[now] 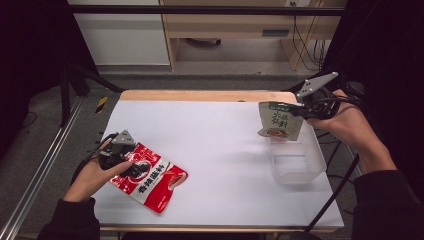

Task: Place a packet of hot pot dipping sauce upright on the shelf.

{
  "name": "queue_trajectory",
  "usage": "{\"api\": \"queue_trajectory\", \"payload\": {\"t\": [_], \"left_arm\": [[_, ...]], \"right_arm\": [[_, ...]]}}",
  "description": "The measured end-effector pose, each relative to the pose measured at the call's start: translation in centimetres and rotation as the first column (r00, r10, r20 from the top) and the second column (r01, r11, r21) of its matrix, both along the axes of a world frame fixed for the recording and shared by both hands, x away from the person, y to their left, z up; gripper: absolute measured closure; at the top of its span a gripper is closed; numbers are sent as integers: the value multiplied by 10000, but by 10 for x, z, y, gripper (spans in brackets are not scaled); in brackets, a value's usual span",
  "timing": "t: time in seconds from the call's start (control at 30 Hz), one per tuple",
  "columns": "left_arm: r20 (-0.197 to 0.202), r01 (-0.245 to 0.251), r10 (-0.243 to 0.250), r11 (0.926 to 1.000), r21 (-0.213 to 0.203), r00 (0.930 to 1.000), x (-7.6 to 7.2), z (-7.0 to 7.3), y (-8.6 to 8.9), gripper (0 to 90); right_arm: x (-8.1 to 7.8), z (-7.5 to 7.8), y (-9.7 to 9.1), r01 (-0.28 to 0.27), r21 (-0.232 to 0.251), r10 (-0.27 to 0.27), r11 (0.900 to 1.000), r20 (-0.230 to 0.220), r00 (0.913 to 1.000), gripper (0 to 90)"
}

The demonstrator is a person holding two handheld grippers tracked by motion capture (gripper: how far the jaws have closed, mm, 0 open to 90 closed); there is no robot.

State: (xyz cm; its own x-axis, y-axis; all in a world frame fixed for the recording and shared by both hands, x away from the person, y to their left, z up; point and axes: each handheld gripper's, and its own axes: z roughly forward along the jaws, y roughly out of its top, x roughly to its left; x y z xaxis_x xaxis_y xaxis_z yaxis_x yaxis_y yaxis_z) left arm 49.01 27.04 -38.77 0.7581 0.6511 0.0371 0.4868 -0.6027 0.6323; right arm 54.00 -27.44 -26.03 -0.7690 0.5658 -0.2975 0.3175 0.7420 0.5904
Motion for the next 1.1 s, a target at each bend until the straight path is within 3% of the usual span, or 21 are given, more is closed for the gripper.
{"api": "queue_trajectory", "payload": {"t": [0.43,0.77,1.1], "left_arm": [[-76,-174,175,9998,61,9998,2,-3,4,82],[-148,-74,77,9998,191,9999,3,-6,2,81],[-174,-33,37,9998,208,9998,3,-7,-1,81]], "right_arm": [[9,-13,-36,381,109,-379,9992,-177,9991,900],[19,-26,-39,317,-29,-318,9995,-453,9985,900],[28,-39,-41,560,295,-543,9980,-547,9970,900]]}}
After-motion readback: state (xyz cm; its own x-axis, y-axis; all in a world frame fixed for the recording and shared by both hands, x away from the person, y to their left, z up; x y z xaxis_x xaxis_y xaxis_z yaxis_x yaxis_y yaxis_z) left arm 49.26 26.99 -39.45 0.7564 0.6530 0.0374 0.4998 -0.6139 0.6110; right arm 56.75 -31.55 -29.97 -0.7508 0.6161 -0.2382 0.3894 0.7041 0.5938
